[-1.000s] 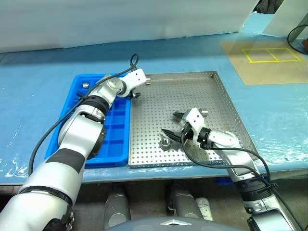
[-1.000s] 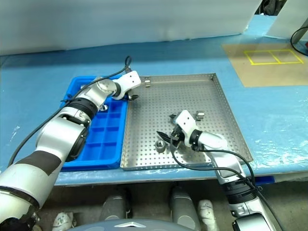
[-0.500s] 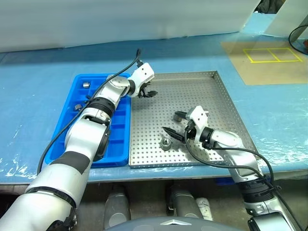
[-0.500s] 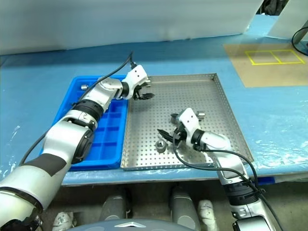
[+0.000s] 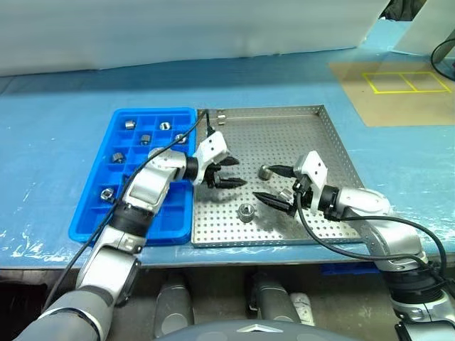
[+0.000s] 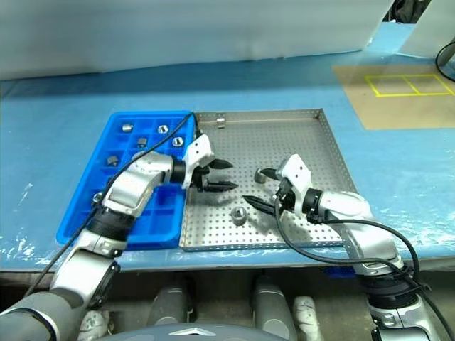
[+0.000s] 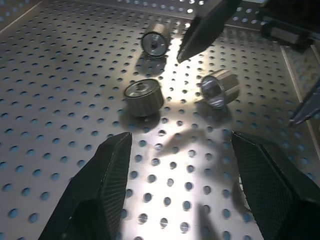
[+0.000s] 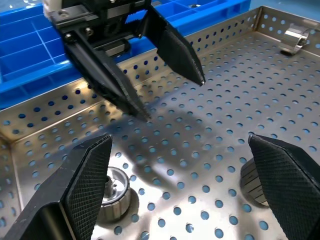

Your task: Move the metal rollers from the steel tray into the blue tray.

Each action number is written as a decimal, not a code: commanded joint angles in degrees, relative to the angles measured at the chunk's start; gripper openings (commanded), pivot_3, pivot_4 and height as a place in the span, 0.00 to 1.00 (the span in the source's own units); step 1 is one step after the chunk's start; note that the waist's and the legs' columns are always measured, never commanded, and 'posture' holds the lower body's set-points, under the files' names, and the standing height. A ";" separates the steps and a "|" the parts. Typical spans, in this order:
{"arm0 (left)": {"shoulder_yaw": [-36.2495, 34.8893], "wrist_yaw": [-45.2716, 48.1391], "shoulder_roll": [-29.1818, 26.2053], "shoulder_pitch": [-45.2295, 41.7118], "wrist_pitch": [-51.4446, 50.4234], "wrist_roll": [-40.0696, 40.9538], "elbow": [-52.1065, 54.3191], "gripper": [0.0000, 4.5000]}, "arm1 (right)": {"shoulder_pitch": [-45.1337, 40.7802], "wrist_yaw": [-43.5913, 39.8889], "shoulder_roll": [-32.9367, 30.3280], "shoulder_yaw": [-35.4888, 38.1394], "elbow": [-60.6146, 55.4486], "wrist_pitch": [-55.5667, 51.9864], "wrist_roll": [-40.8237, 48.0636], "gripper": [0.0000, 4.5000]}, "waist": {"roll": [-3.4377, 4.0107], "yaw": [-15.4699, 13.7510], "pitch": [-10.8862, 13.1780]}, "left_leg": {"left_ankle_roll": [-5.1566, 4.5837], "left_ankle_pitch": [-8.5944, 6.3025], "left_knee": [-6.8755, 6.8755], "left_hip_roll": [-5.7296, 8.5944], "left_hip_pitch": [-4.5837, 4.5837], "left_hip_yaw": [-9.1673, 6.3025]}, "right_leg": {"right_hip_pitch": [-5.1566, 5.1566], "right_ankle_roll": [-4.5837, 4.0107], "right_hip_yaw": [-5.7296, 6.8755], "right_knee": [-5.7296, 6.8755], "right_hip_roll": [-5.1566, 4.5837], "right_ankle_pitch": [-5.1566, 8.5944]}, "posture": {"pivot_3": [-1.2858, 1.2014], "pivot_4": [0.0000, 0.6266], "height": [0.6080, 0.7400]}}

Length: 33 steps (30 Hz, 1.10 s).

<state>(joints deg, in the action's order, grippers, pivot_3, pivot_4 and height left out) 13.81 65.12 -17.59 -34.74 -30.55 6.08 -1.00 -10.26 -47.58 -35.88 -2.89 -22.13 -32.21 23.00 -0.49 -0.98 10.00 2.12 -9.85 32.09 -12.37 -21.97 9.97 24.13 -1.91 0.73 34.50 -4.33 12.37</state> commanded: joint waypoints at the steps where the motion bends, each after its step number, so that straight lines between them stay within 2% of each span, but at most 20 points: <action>1: 0.33 -0.06 -1.30 1.62 -2.66 3.45 7.43 0.74 | 2.24 -1.03 -2.33 2.52 -4.52 -0.92 2.07 1.00 | 0.01 0.01 0.00 | 0.00 0.00 0.00 0.01 -0.01 0.00 | 0.00 0.00 0.00 0.00 0.00 0.00 | 0.42 0.24 1.00; 5: 2.05 1.38 -3.48 3.33 -5.32 6.27 10.31 0.74 | 4.38 -1.43 -4.03 3.69 -5.76 -1.58 2.92 1.00 | 0.03 0.22 -0.01 | 0.02 0.00 0.01 0.08 0.04 0.02 | 0.00 0.02 -0.03 0.01 0.03 0.00 | 0.41 0.24 1.00; 8: 4.70 1.53 -5.24 3.21 -5.29 5.46 9.48 0.74 | 4.37 -1.54 -4.54 4.18 -5.54 -1.76 3.15 1.00 | 0.05 0.42 -0.01 | 0.04 0.01 0.00 0.09 0.09 0.03 | 0.00 0.03 -0.06 0.02 0.05 0.01 | 0.41 0.24 1.00; 20: 10.23 0.23 -3.88 3.11 -6.42 5.79 5.83 0.74 | 5.96 -0.24 -4.97 4.62 -6.01 -1.60 2.76 1.00 | 0.08 0.34 -0.03 | 0.04 0.02 0.03 0.12 0.06 0.03 | 0.00 0.03 -0.08 0.03 0.06 0.00 | 0.40 0.24 1.00; 27: 15.07 -3.02 -3.95 3.25 -3.65 0.65 2.37 0.74 | 6.38 1.03 -4.93 5.10 -7.30 -2.23 3.17 1.00 | 0.17 0.51 -0.09 | 0.04 0.02 0.09 0.13 0.16 0.03 | -0.06 0.04 -0.13 0.13 0.06 0.00 | 0.39 0.24 1.00; 32: 15.18 -7.41 -1.70 2.78 -3.24 -1.34 -0.66 0.74 | 6.00 1.62 -4.75 5.07 -7.22 -2.14 2.86 1.00 | 0.21 0.45 -0.11 | 0.03 0.02 0.12 0.17 0.24 0.03 | -0.17 0.04 -0.14 0.12 0.04 0.00 | 0.39 0.24 1.00; 33: 15.65 -7.76 -1.79 2.77 -2.45 -2.11 -1.41 0.66 | 5.70 1.79 -4.64 5.01 -7.14 -2.19 2.90 1.00 | 0.20 0.42 -0.12 | 0.03 0.02 0.14 0.18 0.24 0.03 | -0.18 0.04 -0.14 0.12 0.04 0.00 | 0.39 0.24 1.00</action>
<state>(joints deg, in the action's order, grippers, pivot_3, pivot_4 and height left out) 27.54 58.88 -19.01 -32.22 -33.02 6.40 -0.06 -3.91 -46.00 -40.27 0.53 -27.30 -34.51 24.94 -0.28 -0.56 9.88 2.15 -9.84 32.25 -12.18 -21.72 10.00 23.92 -1.87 0.58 34.62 -4.29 12.37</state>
